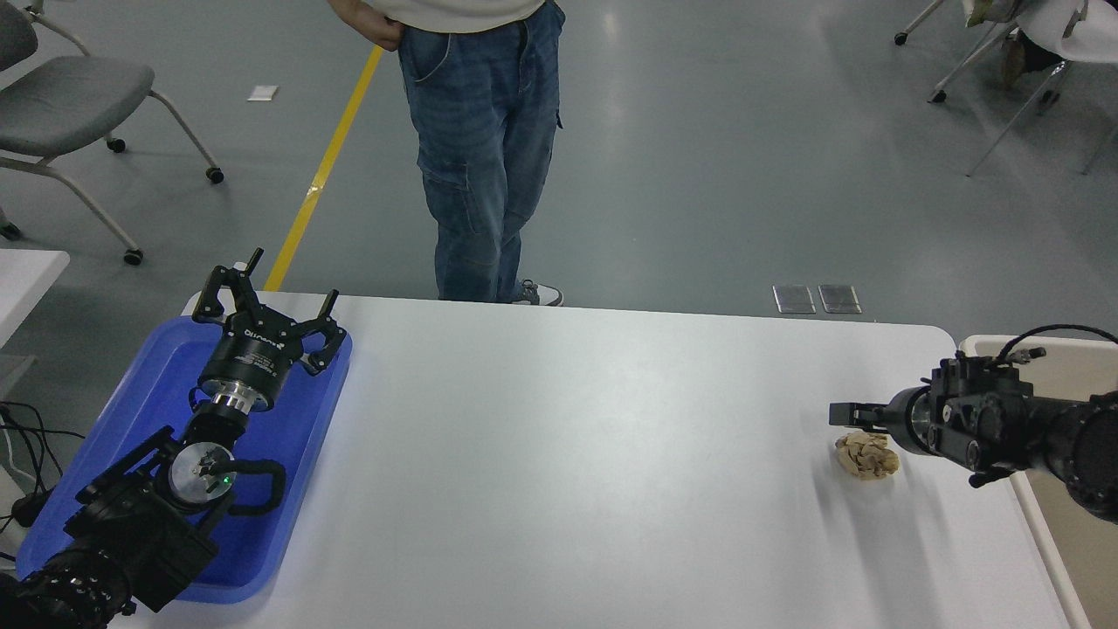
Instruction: Pick up paper ball place in dustbin
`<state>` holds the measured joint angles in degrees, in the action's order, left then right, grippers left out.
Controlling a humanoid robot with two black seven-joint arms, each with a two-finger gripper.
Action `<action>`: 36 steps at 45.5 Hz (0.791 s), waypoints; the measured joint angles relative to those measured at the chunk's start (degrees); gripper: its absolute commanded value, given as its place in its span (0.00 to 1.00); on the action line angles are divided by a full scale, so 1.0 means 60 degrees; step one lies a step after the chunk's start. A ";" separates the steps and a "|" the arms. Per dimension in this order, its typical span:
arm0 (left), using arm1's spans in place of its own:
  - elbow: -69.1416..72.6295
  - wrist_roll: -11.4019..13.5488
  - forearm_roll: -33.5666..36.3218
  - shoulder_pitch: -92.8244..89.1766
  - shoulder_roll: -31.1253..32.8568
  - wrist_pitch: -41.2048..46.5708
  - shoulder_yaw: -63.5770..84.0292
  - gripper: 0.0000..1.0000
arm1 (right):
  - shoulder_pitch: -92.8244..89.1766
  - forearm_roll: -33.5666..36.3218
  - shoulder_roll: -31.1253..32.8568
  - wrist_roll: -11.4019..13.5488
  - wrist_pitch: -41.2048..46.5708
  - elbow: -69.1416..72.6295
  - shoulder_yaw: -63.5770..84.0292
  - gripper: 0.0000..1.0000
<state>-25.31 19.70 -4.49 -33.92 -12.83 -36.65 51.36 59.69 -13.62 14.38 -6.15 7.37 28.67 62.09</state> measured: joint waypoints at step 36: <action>0.0000 -0.0002 0.0000 0.0000 0.0000 0.0000 -0.0004 1.00 | -0.0112 -0.0126 0.0010 -0.0466 0.0103 0.0401 -0.0131 0.00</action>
<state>-25.31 19.69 -4.48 -33.92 -12.83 -36.65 51.34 59.02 -14.38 14.44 -8.95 7.99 31.07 61.31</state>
